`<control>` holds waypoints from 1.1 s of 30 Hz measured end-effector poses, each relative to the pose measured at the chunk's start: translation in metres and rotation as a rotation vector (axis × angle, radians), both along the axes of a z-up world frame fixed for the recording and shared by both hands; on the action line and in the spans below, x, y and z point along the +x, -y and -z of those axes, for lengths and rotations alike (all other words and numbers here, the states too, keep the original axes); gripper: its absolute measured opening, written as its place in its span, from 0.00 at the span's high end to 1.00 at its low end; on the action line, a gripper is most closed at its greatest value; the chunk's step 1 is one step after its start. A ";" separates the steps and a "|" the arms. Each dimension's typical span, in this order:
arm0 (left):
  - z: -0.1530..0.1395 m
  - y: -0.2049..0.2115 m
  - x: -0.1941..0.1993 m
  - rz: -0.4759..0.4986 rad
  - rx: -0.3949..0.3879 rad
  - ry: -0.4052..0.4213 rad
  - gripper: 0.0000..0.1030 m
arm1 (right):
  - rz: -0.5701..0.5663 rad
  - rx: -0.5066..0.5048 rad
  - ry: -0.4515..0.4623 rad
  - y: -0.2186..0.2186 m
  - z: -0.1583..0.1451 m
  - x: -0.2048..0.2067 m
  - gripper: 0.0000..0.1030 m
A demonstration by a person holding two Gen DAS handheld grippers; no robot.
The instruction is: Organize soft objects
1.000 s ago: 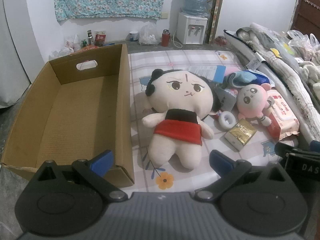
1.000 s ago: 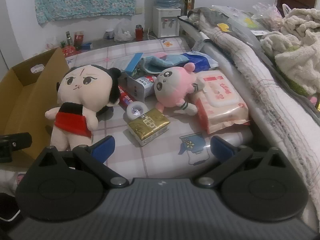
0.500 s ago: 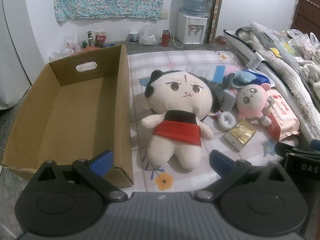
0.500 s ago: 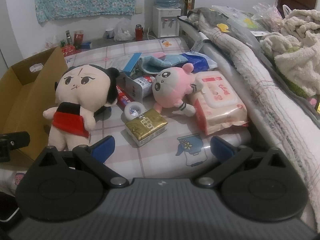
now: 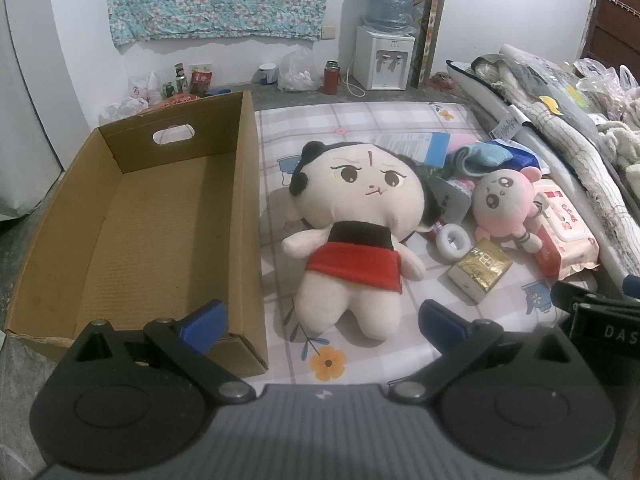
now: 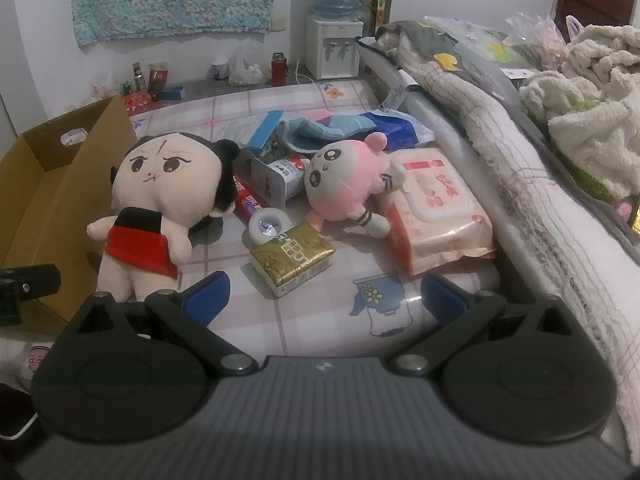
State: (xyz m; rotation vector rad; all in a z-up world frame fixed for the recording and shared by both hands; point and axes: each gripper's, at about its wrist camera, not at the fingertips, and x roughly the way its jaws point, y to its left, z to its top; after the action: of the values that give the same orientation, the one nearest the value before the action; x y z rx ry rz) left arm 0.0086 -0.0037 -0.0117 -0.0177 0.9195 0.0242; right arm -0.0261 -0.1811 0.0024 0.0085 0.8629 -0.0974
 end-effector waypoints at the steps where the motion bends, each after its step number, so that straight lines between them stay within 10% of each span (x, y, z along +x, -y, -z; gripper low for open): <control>1: 0.000 0.000 0.000 0.000 0.000 -0.001 0.00 | -0.001 -0.002 0.001 -0.001 -0.001 0.000 0.01; 33: -0.002 -0.006 -0.002 -0.006 0.005 -0.009 0.00 | -0.005 -0.002 0.004 -0.005 0.002 0.000 0.01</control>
State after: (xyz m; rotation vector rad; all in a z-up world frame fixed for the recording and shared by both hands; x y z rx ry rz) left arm 0.0065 0.0027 -0.0101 -0.0161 0.9287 0.0322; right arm -0.0263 -0.1762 0.0006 0.0047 0.8592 -0.0938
